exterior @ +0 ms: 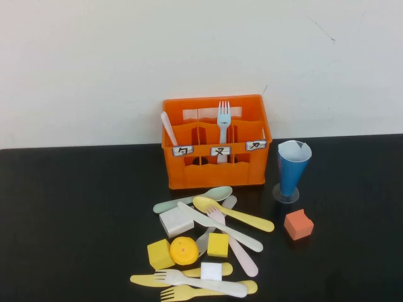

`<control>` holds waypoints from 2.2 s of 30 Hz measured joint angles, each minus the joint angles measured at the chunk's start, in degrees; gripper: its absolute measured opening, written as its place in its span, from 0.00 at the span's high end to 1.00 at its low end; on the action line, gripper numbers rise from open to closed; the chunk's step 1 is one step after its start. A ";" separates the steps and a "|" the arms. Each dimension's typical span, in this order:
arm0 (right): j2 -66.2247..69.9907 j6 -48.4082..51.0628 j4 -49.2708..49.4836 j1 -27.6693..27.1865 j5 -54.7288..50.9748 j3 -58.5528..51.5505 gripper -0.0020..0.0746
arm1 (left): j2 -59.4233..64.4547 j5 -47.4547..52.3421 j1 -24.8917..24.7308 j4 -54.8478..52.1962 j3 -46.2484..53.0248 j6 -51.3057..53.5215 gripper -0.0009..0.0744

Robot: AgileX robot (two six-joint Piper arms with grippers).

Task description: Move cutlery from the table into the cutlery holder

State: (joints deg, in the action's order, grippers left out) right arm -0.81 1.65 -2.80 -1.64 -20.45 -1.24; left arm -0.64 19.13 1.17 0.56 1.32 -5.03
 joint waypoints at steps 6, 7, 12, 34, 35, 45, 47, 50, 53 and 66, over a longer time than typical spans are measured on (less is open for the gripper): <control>0.00 0.00 0.00 0.00 0.00 0.00 0.98 | 0.00 0.00 0.00 0.00 0.00 0.00 0.99; 0.00 0.00 0.00 0.00 0.00 0.00 0.98 | 0.00 0.00 0.00 0.00 0.00 0.00 0.99; 0.00 0.00 0.00 0.00 0.00 0.00 0.98 | 0.00 0.00 0.00 0.00 0.00 0.00 0.99; 0.00 0.00 0.00 0.00 0.00 0.00 0.98 | 0.00 0.00 0.00 0.00 0.00 0.11 0.99; 0.00 0.00 0.00 0.00 0.00 0.00 0.98 | 0.00 0.00 0.00 0.00 0.00 0.11 0.99; 0.00 0.00 0.00 0.00 0.00 0.00 0.98 | 0.00 0.00 0.00 0.00 0.00 0.11 0.99; 0.00 0.00 0.00 0.00 0.00 0.00 0.98 | 0.00 0.00 0.00 0.13 0.00 -0.01 0.99; 0.00 0.00 0.00 0.00 0.00 0.00 0.98 | 0.00 -0.76 0.00 1.82 0.00 -0.27 0.99; 0.00 0.00 0.00 0.00 0.00 0.00 0.98 | 0.00 -5.54 0.00 7.61 0.35 -4.34 0.99; 0.00 0.00 0.00 0.00 0.00 0.00 0.98 | 0.00 -21.69 0.00 31.88 0.35 -13.92 0.99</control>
State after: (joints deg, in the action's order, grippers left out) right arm -0.81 1.65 -2.80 -1.64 -20.45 -1.24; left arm -0.64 -2.56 1.17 32.44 1.67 -18.96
